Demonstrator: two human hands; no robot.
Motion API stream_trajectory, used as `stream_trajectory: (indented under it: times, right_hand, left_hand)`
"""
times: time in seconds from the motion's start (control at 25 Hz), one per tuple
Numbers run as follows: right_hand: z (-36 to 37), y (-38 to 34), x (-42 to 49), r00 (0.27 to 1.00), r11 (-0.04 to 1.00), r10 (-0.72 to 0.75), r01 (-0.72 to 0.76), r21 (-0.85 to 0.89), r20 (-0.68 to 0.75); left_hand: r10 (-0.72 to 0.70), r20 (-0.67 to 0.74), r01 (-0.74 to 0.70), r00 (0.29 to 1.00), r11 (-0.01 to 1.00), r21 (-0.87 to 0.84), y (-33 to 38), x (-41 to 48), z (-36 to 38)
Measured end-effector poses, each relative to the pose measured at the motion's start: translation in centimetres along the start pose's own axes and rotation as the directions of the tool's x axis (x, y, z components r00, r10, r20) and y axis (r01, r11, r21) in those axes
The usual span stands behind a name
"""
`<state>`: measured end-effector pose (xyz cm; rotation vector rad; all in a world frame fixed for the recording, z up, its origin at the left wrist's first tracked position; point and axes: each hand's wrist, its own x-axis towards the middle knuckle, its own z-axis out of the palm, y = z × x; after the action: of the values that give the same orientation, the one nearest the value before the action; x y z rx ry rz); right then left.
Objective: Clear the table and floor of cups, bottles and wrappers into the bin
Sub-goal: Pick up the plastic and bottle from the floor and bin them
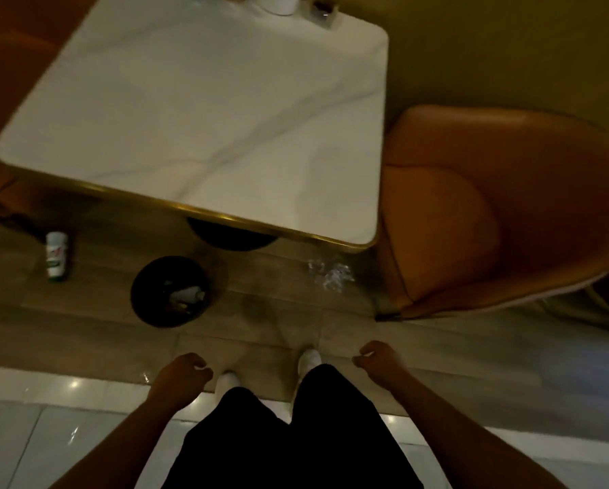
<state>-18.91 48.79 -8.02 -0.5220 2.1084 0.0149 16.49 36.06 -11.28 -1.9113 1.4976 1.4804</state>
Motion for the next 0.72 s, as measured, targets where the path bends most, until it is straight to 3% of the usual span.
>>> stream_trajectory:
  times: [0.16, 0.28, 0.4, 0.52, 0.72]
  right_hand:
    - [-1.2, 7.1, -0.6, 0.993, 0.992, 0.114, -0.115, 0.055, 0.026]
    - [-3.0, 11.0, 1.4, 0.985, 0.986, 0.160, -0.163, 0.041, 0.068]
    - [-6.2, 12.1, 6.5, 0.993, 0.996, 0.075, -0.078, 0.039, 0.087]
    - [-9.8, 10.7, 11.3, 0.991, 1.000, -0.019, 0.018, 0.010, 0.129]
    - [-13.4, 7.8, 18.0, 0.990, 0.996, -0.075, 0.079, -0.027, 0.119]
  left_hand:
    - [0.021, 0.080, -0.034, 0.997, 0.986, 0.165, 2.8, -1.0, 2.4]
    - [-0.092, 0.081, 0.085, 0.992, 0.993, 0.086, 4.9, -1.2, 4.3]
    - [-0.160, 0.049, 0.159, 0.986, 0.987, 0.026, 9.3, -0.9, 7.1]
    - [-0.106, -0.052, 0.106, 0.993, 0.994, -0.005, 14.9, 0.1, 10.0]
    - [-0.022, -0.030, 0.025, 0.999, 0.995, 0.098, 22.4, 3.9, 14.1]
